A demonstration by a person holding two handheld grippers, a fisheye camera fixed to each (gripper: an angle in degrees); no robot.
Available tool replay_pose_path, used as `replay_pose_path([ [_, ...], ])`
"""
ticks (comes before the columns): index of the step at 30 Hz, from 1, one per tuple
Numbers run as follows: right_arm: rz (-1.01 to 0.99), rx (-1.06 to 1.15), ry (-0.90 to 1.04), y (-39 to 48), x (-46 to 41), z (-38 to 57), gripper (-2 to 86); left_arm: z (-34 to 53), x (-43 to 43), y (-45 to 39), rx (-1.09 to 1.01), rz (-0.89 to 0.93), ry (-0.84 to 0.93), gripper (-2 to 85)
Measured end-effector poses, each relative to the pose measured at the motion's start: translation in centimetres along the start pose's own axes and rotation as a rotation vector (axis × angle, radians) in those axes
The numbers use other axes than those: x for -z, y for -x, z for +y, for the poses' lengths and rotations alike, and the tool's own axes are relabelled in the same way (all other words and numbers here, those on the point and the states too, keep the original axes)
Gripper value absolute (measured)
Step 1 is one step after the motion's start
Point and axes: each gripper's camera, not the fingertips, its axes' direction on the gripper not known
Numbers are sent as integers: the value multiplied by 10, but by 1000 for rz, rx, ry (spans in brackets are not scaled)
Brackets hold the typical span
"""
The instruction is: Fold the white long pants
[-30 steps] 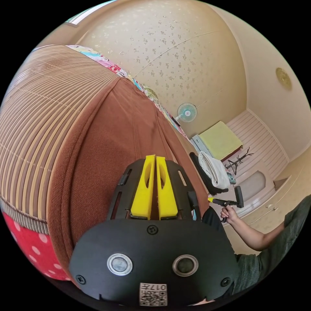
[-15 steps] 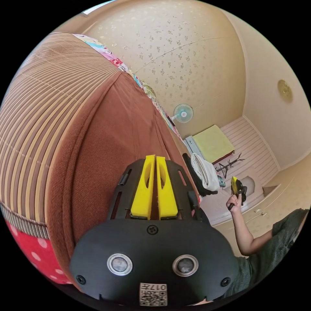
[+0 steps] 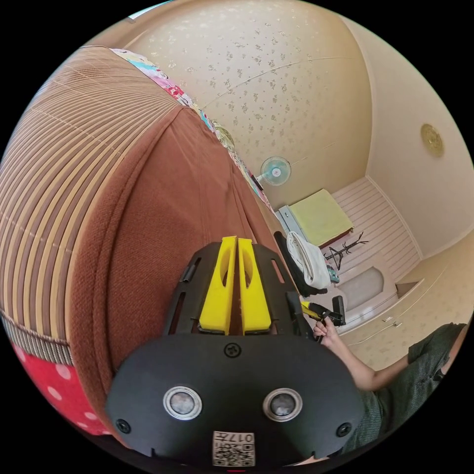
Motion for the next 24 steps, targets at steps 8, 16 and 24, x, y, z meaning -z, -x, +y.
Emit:
replay_pose_path([
  [8, -145, 69, 112, -5, -6, -5, 43, 7, -6, -14, -29, -54, -3, -10],
  [16, -85, 4, 97, -16, -12, 0, 46, 20, -17, -74, -216, -295, 49, -9],
  [24, -4, 387, -196, 114, 65, -18, 21, 19, -2, -104, -331, 77, -5, 41],
])
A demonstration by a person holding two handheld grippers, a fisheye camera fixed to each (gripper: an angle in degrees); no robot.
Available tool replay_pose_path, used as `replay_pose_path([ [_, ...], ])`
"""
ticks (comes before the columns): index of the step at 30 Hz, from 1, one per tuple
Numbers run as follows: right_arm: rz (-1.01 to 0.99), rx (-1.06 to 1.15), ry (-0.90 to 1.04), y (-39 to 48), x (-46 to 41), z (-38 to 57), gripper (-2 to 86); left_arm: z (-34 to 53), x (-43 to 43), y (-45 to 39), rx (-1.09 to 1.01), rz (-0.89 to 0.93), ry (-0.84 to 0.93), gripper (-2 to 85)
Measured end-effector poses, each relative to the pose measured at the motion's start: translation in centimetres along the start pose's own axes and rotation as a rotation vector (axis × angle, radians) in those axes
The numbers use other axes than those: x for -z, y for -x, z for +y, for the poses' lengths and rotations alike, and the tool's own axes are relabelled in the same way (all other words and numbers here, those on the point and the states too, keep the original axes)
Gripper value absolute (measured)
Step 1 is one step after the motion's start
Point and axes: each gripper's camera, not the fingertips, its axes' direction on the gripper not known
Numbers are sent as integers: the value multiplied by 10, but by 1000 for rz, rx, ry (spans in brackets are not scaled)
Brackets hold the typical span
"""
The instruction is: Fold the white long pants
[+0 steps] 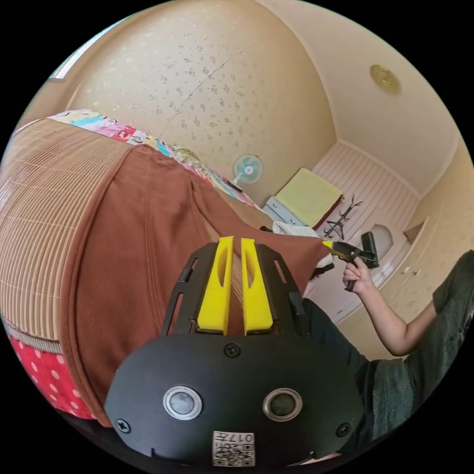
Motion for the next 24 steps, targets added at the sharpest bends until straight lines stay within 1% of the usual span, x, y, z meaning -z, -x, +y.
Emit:
replay_pose_path([
  [1, -17, 48, -3, 12, -1, -7, 21, -3, -2, 1, 2, 91, 20, 67],
  [2, -68, 149, 12, 38, -10, -20, 21, -4, -2, 5, 18, 190, 20, 76],
  [3, -131, 244, 50, 61, -27, -29, 22, -5, -1, 8, 32, 236, 12, 81],
  [4, -164, 287, 73, 72, -38, -32, 22, -5, 2, 16, 66, 306, -7, 87],
  [6, -299, 414, 210, 106, -102, -33, 22, -5, 9, 30, 119, 352, -29, 107],
  [7, -321, 434, 255, 111, -122, -30, 22, -6, 14, 40, 150, 363, -42, 122],
  [8, -351, 446, 336, 119, -160, -22, 22, -7, 19, 49, 166, 362, -49, 134],
  [11, -370, 416, 504, 129, -246, 5, 23, -6, 19, 71, 221, 292, -19, 158],
  [15, -402, 358, 518, 134, -295, 26, 26, -3, -10, 85, 269, 255, 81, 183],
  [18, -366, 385, 532, 141, -311, 33, 30, -11, -42, 76, 231, 260, 178, 184],
  [20, -306, 477, 559, 153, -318, 40, 34, -21, -63, 63, 199, 139, 274, 171],
  [21, -283, 532, 571, 159, -321, 42, 38, -23, -66, 59, 182, 100, 286, 165],
  [23, -295, 572, 597, 159, -326, 40, 48, -27, -71, 41, 121, -35, 286, 143],
  [24, -346, 560, 626, 156, -331, 36, 64, -27, -72, 37, 106, -58, 290, 142],
])
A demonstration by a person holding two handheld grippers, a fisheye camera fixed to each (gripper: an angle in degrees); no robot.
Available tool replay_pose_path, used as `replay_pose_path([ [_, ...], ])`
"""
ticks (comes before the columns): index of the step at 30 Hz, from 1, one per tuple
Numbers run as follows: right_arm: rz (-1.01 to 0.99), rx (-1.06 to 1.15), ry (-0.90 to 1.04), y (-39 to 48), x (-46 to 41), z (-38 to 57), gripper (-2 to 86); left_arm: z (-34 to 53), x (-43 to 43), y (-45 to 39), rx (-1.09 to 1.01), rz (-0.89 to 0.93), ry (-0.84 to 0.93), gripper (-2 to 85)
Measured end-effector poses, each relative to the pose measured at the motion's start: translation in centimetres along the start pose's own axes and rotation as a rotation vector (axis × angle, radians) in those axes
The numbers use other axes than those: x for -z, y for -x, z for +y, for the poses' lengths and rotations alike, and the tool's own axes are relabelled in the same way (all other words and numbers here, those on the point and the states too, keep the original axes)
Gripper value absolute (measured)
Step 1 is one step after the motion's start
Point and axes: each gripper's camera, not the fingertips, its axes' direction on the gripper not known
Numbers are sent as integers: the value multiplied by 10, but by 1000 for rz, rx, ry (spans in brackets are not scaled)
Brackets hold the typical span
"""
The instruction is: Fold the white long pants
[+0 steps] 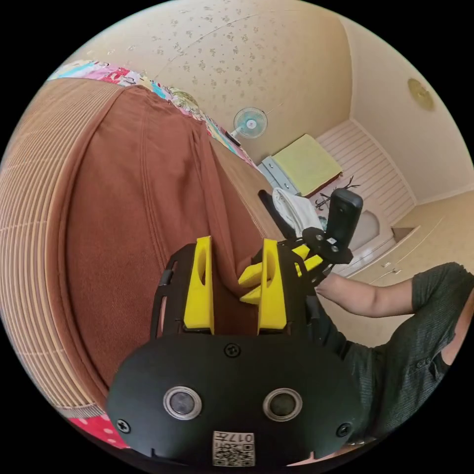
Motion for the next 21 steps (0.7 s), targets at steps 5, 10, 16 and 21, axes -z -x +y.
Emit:
replay_pose_path([
  [5, -385, 7, 31, -33, -1, -6, 169, -1, -22, -19, -47, -65, 30, 145],
  [10, -529, -58, 30, -122, 43, -7, 170, -3, -34, -23, -45, -95, 59, 125],
  [16, -102, -535, -375, -328, 146, -43, 134, 2, -43, -24, -48, -144, 64, 46],
  [21, 317, -865, -519, -436, 159, -135, 148, 5, -42, -11, -26, -55, 46, 42],
])
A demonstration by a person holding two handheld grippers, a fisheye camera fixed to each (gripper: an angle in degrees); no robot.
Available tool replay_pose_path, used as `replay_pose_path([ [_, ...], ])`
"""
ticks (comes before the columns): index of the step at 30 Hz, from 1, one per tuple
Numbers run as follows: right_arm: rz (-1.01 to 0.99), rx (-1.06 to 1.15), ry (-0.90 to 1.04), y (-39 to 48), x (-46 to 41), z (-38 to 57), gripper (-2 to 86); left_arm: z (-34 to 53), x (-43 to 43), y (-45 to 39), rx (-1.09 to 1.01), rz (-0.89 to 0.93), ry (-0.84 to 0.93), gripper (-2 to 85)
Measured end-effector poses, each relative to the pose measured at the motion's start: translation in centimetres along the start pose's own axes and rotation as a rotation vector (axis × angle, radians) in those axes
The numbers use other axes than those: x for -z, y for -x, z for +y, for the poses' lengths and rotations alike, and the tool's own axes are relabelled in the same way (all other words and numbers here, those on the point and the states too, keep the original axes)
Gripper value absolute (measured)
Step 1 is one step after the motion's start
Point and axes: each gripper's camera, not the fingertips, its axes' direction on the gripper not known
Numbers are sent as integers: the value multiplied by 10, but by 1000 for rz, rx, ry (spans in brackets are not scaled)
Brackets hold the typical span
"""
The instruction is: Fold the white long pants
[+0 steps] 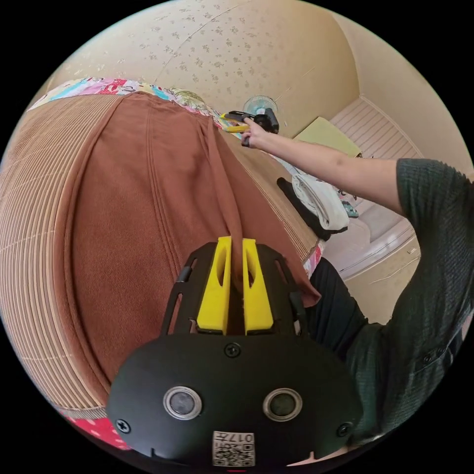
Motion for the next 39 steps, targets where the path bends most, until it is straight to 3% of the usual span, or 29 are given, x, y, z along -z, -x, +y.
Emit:
replay_pose_path([
  [4, 84, -76, -78, 30, -49, -30, 163, 1, 2, 9, 23, 52, -6, 39],
  [8, 504, -139, -29, 68, -94, -42, 51, 2, 8, -4, 4, -18, -13, 35],
  [11, 777, 79, -43, 134, -107, -44, 30, 3, 28, -13, -18, 49, -34, 29],
  [13, 847, 246, -82, 180, -105, -37, 26, 13, 66, -23, -67, 159, -172, 24],
  [18, 699, 662, -228, 335, -88, 4, 26, 51, 164, -34, -71, 44, -410, 21],
  [22, 495, 738, -142, 405, -117, 13, 36, 88, 214, 0, 228, -197, -547, 38],
  [25, 304, 659, -33, 419, -141, 18, 58, 107, 226, 27, 355, -199, -606, 61],
  [29, 116, 617, 98, 394, -141, 57, 83, 101, 223, 53, 410, -142, -542, 69],
  [35, 95, 792, 200, 304, -49, 194, 104, 94, 212, 66, 413, -83, -515, 75],
  [37, 66, 744, 174, 260, -7, 242, 119, 90, 210, 64, 406, -97, -513, 75],
  [39, -101, 499, 164, 182, 29, 314, 130, 87, 208, 63, 402, -109, -506, 75],
])
